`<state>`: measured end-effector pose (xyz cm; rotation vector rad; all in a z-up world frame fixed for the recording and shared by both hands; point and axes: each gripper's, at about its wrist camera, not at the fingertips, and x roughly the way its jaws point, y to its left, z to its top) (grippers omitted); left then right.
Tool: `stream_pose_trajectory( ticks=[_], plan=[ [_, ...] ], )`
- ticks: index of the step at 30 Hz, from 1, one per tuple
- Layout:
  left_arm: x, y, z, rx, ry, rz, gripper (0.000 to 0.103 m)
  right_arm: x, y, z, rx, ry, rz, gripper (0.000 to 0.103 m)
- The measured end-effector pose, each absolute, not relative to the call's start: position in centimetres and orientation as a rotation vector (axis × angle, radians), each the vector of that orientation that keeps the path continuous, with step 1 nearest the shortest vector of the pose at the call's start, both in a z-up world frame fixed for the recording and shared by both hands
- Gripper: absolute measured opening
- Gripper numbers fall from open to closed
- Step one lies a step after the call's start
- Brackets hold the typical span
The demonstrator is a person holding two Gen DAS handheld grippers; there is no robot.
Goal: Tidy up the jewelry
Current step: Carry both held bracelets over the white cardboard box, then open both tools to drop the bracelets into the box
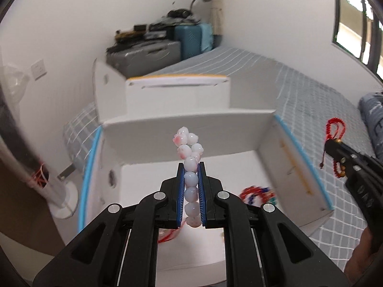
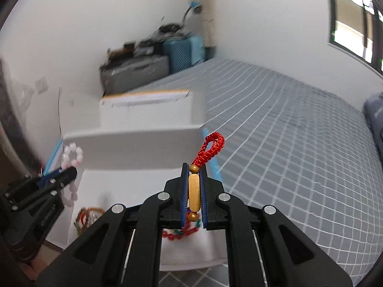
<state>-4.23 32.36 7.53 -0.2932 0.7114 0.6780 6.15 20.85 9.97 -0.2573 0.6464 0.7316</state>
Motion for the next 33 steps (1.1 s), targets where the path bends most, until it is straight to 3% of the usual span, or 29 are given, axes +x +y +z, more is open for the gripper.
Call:
stream_pose_trajectory(
  ticks=[13,33],
  plan=[
    [-4.9,35.8,2.9,-0.344,0.855,0.690,0.010,7.4,26.5,3.4,-0.387,0.866,0.754,0.008],
    [-5.3,37.1,1.7,-0.389,0.879,0.695,0.011,8.0,27.7,2.3,-0.385,0.909,0.727,0.014]
  ],
)
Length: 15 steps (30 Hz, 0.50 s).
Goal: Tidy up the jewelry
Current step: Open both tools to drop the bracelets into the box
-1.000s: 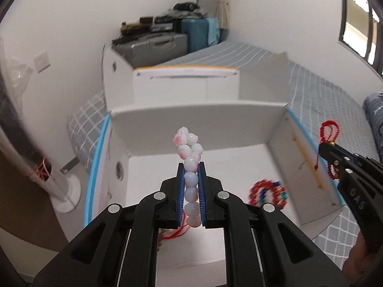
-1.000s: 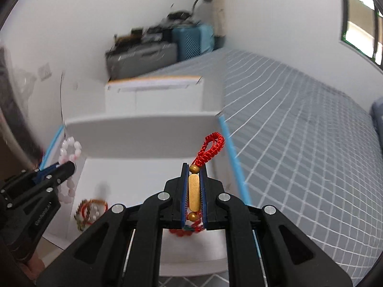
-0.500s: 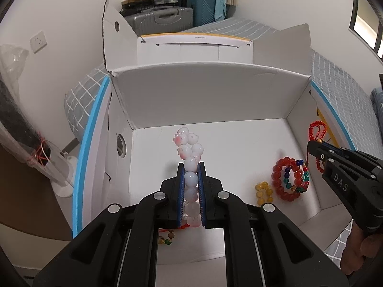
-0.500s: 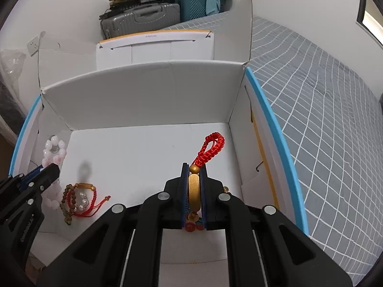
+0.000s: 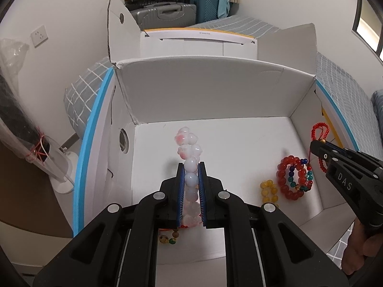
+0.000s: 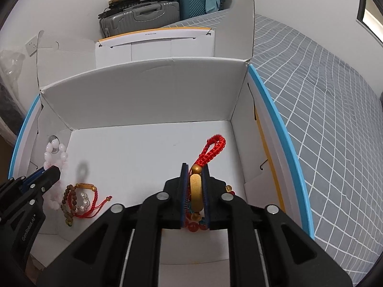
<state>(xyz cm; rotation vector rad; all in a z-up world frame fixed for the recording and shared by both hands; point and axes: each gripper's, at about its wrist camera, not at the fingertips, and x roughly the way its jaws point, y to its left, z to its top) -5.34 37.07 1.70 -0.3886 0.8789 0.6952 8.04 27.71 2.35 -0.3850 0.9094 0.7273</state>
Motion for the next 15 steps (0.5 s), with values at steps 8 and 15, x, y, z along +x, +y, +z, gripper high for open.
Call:
stream_pose_trajectory(
  ticks=[8,15],
  plan=[
    [-5.8,36.7,2.3,-0.397,0.862,0.698,0.015,7.3,27.0,3.2,-0.340,0.874,0.738,0.052],
    [-7.7,34.8,5.2,-0.374,0.763,0.711,0.050,5.2,24.3,6.7,-0.294,0.759,0.735,0.075]
  ],
)
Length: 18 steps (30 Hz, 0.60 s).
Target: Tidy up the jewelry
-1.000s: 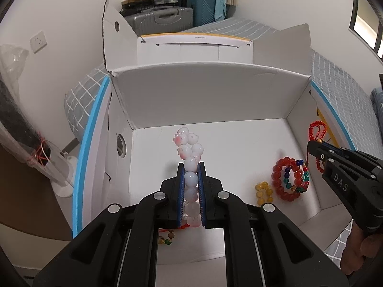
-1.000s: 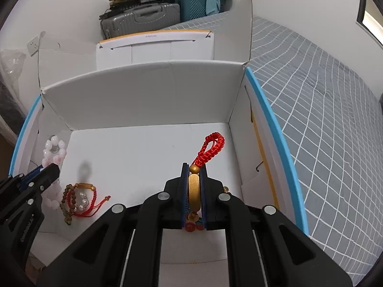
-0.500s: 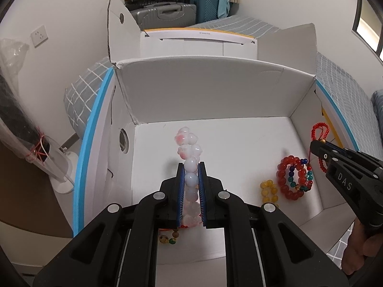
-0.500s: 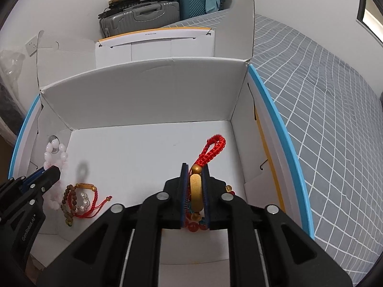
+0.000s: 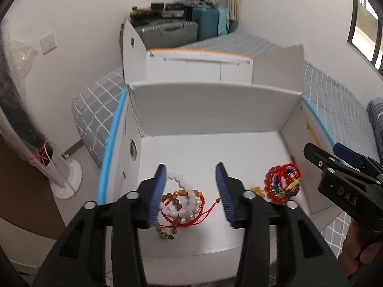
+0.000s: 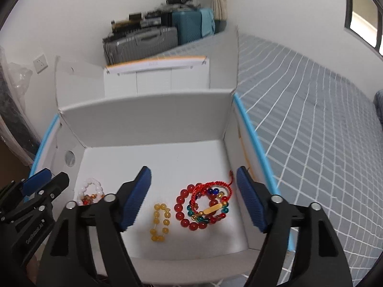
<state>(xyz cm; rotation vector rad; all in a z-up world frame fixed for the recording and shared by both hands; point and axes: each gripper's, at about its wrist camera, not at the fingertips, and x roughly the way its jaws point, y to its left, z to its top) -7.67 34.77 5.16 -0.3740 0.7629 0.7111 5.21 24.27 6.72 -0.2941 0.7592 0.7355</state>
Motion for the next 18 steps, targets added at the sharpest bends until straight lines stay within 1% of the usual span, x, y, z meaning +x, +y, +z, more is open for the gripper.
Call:
stream_pose_trajectory(
  ticks=[1,3,5,7,9,11,13,18],
  plan=[
    [-7.9,34.5,5.5,-0.372,0.749,0.710,0.058,4.8,23.6,7.3,-0.283,0.739,0.736,0.077],
    [-8.6,33.8,6.2,-0.357,0.723,0.715,0.066,4.1,22.5,8.2,-0.272,0.706,0.736,0.082],
    [-9.1,33.0,7.0,-0.335,0.698,0.718,0.072,3.5,21.4,9.0,-0.262,0.672,0.732,0.087],
    [-9.8,32.1,7.7,-0.319,0.671,0.716,0.080,2.8,19.9,9.6,-0.251,0.643,0.729,0.091],
    [-10.5,31.3,8.3,-0.311,0.647,0.715,0.085,2.3,18.6,9.9,-0.237,0.638,0.720,0.093],
    [-11.2,30.6,8.7,-0.301,0.626,0.712,0.088,1.7,17.2,10.0,-0.214,0.631,0.709,0.094],
    [-11.7,29.8,9.0,-0.284,0.614,0.708,0.093,1.0,15.9,9.9,-0.195,0.626,0.706,0.094],
    [-12.8,28.0,8.6,-0.265,0.614,0.688,0.094,-0.6,13.4,9.2,-0.195,0.607,0.695,0.094]
  ],
)
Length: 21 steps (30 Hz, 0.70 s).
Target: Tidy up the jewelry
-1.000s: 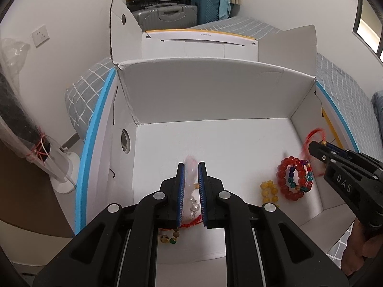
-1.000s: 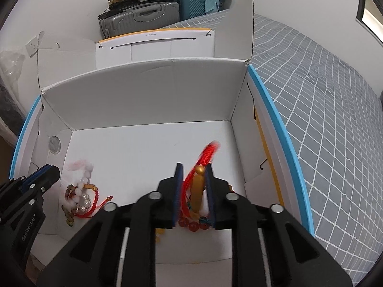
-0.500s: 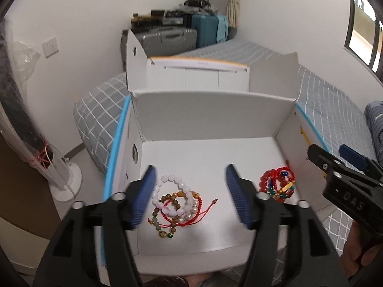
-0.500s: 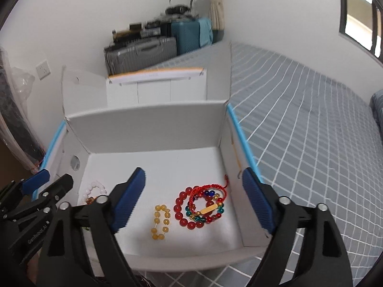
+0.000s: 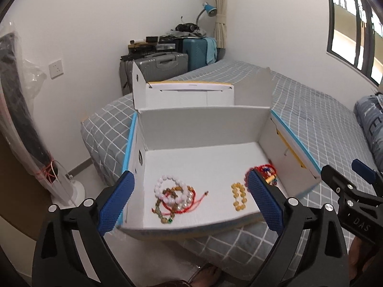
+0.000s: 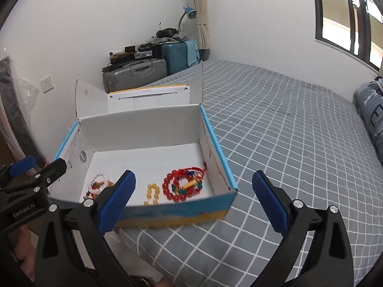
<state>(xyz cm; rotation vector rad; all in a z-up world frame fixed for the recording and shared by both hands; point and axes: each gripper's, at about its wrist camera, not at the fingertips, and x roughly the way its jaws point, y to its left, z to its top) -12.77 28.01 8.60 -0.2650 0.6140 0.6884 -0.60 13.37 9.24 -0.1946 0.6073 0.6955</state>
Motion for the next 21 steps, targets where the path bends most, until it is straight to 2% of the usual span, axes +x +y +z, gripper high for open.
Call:
stream_pose_trajectory(
  ticks=[21],
  plan=[
    [-15.2,24.4,4.2,-0.268,0.692,0.639,0.095,-2.3,9.8,5.0,-0.232,0.622,0.695,0.094]
  ],
)
